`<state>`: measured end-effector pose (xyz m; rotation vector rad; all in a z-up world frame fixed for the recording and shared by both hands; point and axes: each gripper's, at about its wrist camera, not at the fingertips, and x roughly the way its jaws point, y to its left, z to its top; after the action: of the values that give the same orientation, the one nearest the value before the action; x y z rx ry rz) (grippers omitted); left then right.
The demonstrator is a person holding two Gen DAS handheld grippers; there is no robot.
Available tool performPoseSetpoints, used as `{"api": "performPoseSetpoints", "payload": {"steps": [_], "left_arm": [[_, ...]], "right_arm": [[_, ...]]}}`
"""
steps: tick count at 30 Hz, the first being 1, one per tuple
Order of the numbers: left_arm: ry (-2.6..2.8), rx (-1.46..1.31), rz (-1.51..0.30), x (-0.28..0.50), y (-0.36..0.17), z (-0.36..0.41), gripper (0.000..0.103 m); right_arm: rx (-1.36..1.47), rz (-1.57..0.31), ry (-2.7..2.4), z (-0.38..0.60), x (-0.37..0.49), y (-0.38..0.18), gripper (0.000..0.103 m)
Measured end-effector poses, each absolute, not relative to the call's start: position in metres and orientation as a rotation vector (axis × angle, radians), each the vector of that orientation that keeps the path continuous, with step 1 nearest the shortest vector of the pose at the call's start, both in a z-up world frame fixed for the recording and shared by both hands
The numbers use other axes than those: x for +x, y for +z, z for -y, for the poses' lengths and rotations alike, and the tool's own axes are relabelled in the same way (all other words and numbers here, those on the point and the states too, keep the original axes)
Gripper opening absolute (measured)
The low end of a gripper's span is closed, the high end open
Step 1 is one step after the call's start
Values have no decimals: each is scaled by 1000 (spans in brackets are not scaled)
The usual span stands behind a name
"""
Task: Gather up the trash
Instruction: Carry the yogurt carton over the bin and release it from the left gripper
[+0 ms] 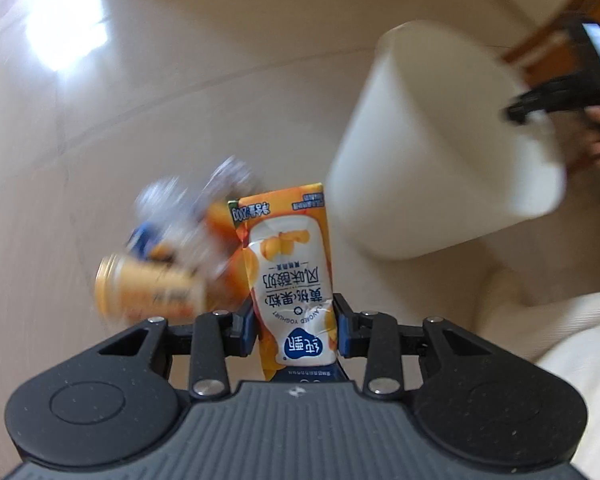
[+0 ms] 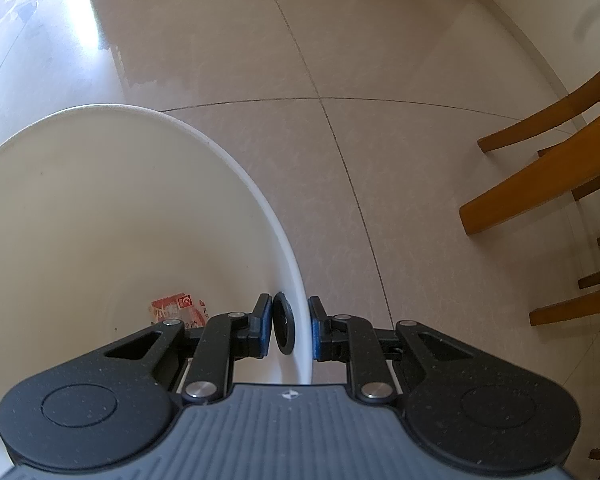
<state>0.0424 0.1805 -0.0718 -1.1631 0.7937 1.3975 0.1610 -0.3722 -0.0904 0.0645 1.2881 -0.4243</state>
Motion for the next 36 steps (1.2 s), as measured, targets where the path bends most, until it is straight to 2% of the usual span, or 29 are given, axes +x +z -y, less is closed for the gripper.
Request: {"api": "performPoseSetpoints", "payload": {"steps": [8, 16, 18, 19, 20, 36], "left_arm": [[1322, -969, -731, 94, -4, -248, 36], [1275, -982, -705, 128, -15, -294, 37], [1302, -987, -682, 132, -21, -295, 55], [1314, -988, -671, 133, -21, -294, 72], [1325, -978, -660, 134, -21, -293, 78], [1491, -891, -692, 109, -17, -253, 90]], "right_arm": [[86, -1305, -422, 376, 161, -90, 21], [112, -1302, -420, 379, 160, -89, 20], [111, -1301, -419, 379, 161, -89, 20], [113, -1301, -419, 379, 160, -89, 20], [114, -1300, -419, 379, 160, -89, 20], [117, -1293, -419, 378, 159, -89, 20]]}}
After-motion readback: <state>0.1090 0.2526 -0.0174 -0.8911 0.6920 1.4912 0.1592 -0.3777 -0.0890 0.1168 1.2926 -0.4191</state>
